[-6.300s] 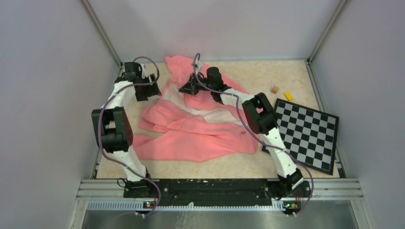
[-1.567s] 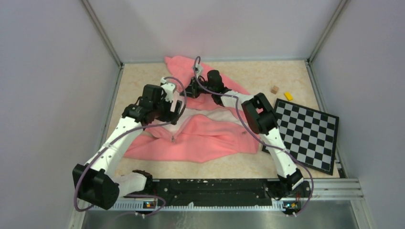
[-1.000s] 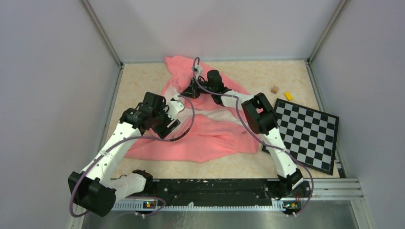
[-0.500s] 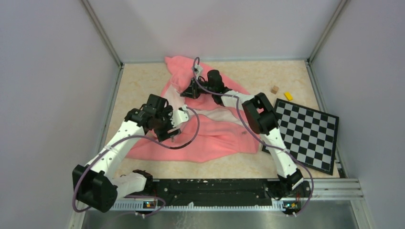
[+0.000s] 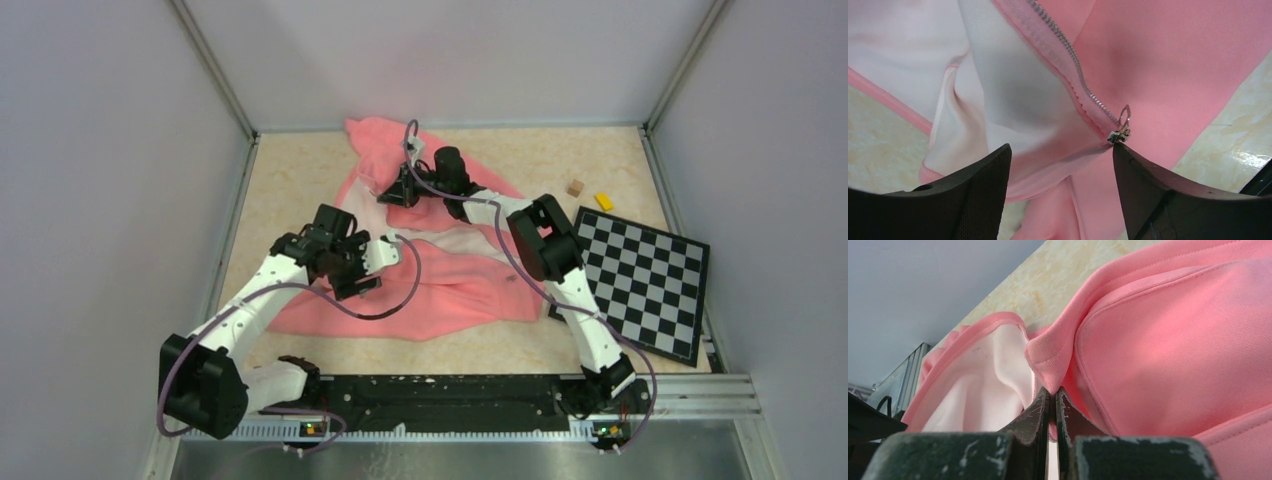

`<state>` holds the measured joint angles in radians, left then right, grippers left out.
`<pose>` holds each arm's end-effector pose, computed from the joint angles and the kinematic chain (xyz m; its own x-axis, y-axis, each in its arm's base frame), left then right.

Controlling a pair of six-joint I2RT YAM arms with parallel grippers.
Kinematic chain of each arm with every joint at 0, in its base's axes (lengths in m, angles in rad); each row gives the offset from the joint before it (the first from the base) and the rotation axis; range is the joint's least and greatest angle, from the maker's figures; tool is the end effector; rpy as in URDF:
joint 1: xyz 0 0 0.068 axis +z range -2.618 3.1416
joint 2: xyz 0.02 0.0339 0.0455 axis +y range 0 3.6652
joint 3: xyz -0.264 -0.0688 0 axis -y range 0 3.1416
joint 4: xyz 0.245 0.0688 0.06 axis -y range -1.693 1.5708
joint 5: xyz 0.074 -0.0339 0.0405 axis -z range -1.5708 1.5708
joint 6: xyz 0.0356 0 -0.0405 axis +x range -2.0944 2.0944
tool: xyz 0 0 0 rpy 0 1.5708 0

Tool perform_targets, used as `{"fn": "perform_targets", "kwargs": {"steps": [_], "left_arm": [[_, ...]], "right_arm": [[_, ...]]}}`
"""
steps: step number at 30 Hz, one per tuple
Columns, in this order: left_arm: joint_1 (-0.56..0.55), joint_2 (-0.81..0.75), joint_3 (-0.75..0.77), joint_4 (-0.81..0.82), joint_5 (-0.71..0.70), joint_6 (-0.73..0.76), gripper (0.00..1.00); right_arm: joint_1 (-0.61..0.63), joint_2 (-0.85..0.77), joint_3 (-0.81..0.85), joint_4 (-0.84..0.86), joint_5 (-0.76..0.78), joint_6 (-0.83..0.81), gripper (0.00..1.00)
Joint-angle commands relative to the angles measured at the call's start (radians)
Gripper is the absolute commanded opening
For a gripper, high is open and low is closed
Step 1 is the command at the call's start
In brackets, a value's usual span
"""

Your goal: Zip up the jacket

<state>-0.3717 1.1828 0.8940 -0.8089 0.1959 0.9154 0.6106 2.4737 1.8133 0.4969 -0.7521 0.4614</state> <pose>0.2040 -0.0870 0.2487 -0.1575 0.8960 -0.4151 0.9250 0.2810 0.2556 0.4418 0.3388 0.1578 -0.5517 0.0107 -0.8340 -0.8101 0.2312 0.5388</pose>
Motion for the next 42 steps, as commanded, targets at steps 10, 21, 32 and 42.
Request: {"fn": "perform_targets", "kwargs": {"steps": [10,21,32,42], "left_arm": [[0.004,-0.042,-0.093,0.072,0.029,0.002,0.22],[0.176,-0.114,-0.080,0.342,0.394,-0.100,0.00],[0.319,0.137,0.016,0.502,0.748,-0.127,0.00],[0.352,0.182,-0.102,0.738,0.833,-0.169,0.00]], "right_arm": [[-0.006,-0.081,0.001,0.055,-0.027,0.001,0.00],[-0.012,-0.170,-0.113,0.185,-0.104,-0.024,0.00],[-0.026,-0.218,-0.221,0.319,-0.264,-0.131,0.00],[-0.020,-0.273,-0.324,0.270,-0.348,-0.332,0.00]]}}
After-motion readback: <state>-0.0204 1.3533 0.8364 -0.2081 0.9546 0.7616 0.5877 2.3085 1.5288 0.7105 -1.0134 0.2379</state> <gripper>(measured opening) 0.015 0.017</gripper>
